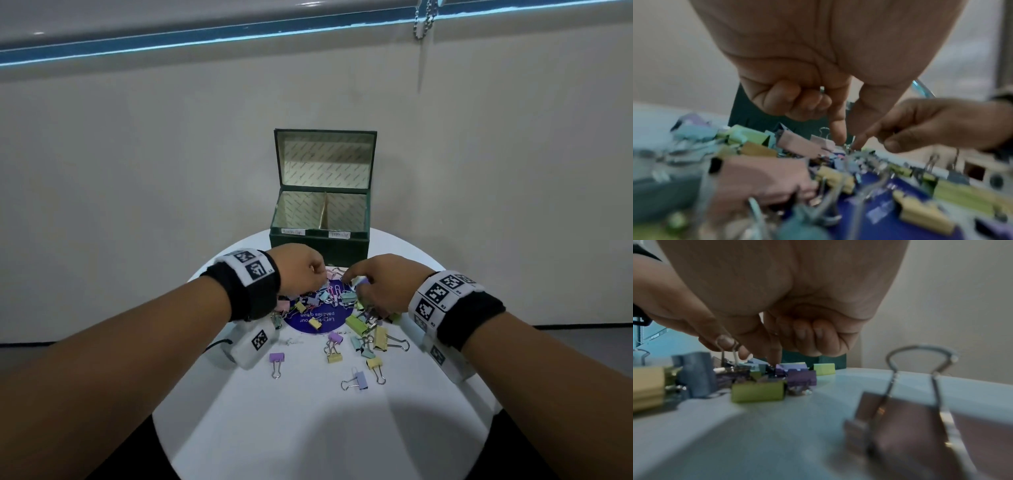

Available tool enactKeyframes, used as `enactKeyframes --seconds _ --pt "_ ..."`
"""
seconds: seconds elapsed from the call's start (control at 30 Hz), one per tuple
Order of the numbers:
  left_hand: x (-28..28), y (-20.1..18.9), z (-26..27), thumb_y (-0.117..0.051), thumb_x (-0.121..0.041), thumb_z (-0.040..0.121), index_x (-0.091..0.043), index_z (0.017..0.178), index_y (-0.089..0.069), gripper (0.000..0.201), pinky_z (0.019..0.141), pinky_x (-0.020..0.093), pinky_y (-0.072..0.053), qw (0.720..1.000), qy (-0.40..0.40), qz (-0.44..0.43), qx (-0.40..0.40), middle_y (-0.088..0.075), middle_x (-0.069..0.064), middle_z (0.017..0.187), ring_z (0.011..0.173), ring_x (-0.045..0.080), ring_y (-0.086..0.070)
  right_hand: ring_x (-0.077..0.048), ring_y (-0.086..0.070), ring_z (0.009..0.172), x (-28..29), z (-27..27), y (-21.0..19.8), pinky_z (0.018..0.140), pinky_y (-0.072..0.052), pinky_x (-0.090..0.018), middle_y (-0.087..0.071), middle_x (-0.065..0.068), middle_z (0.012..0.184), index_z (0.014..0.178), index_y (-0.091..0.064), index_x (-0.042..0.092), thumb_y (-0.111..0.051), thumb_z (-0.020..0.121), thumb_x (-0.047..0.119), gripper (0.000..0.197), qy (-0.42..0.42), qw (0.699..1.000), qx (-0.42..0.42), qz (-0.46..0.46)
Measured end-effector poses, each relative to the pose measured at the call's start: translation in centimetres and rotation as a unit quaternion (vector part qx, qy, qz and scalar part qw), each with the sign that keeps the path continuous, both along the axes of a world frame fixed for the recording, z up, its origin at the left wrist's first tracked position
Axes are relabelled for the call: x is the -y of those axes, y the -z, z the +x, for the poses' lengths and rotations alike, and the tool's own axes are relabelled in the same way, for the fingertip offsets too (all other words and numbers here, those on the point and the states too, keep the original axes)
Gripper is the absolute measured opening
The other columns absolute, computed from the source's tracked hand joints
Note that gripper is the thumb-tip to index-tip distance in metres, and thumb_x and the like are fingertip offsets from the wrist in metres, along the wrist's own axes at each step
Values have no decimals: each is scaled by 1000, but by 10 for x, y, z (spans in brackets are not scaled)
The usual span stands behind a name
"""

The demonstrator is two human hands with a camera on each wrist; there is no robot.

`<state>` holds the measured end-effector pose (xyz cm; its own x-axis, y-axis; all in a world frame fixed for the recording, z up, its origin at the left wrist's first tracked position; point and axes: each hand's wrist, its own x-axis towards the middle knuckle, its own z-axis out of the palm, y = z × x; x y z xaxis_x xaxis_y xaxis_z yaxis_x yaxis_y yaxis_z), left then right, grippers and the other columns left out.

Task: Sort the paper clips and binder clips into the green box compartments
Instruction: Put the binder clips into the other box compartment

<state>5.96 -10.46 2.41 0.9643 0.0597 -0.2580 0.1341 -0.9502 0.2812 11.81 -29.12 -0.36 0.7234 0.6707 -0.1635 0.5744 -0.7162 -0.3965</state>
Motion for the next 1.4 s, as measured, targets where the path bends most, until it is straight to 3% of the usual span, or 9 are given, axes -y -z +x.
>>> enactKeyframes --seconds 0.2,0.37,0.63,0.73,0.83,1.03,1.13,1.27,1.4 --pt "18 2 7 -62 -46 90 -29 108 -73 27 69 24 -45 984 69 165 -4 -68 -6 105 90 14 -62 -10 -65 77 -1 1 -2 75 -58 -30 -66 7 93 100 -63 37 -53 95 28 14 9 1000 8 -8" --pt "24 -3 12 -72 -23 85 -28 111 -73 27 47 13 -32 981 69 174 -51 -66 -7 116 71 6 -54 -9 -65 82 0 1 -2 83 -56 -30 -61 12 96 117 -65 40 -51 98 33 25 -2 1000 0 -4" --pt "25 5 12 -67 -46 86 -24 98 -74 26 67 24 -51 987 41 155 -20 -70 -4 89 79 13 -64 -12 -62 82 -3 -2 -1 81 -55 -33 -67 7 88 96 -69 28 -62 91 47 22 -32 998 26 -41" --pt "31 9 15 -69 -40 85 -22 95 -75 22 75 30 -55 983 46 175 -7 -70 -1 85 83 18 -65 -16 -61 88 -2 -3 -2 85 -55 -33 -66 8 91 98 -70 30 -58 91 31 15 -34 998 36 -41" --pt "35 10 18 -69 -34 86 -21 98 -74 19 79 30 -56 983 48 176 -26 -70 -1 86 85 19 -66 -15 -61 85 -2 -4 -2 81 -54 -32 -66 8 90 97 -70 29 -61 91 41 16 -32 998 28 -44" --pt "29 5 20 -65 -28 88 -18 91 -71 12 79 27 -54 992 39 113 -32 -67 -5 86 83 15 -64 -17 -64 83 -5 -4 1 80 -57 -34 -66 6 88 89 -61 32 -64 90 42 10 -56 995 59 -63" --pt "18 -15 26 -64 -26 89 -17 85 -68 10 75 27 -57 999 8 16 30 -68 -6 85 79 12 -67 -16 -70 83 -4 -3 2 79 -60 -36 -69 7 97 101 -64 39 -64 91 40 10 -59 997 38 -45" --pt "7 -45 47 -61 -19 91 -12 94 -67 10 68 19 -48 990 -37 -29 135 -68 -3 97 87 11 -64 -15 -62 110 -5 -2 0 96 -52 -33 -65 11 128 123 -66 42 -59 96 32 29 -87 995 29 -49" --pt "8 -52 65 -65 -18 91 -14 108 -66 17 80 26 -52 983 -72 -95 139 -68 -2 112 91 12 -63 -15 -62 110 -5 -2 -2 98 -52 -34 -68 9 127 121 -69 35 -55 98 29 28 -95 994 25 -36"
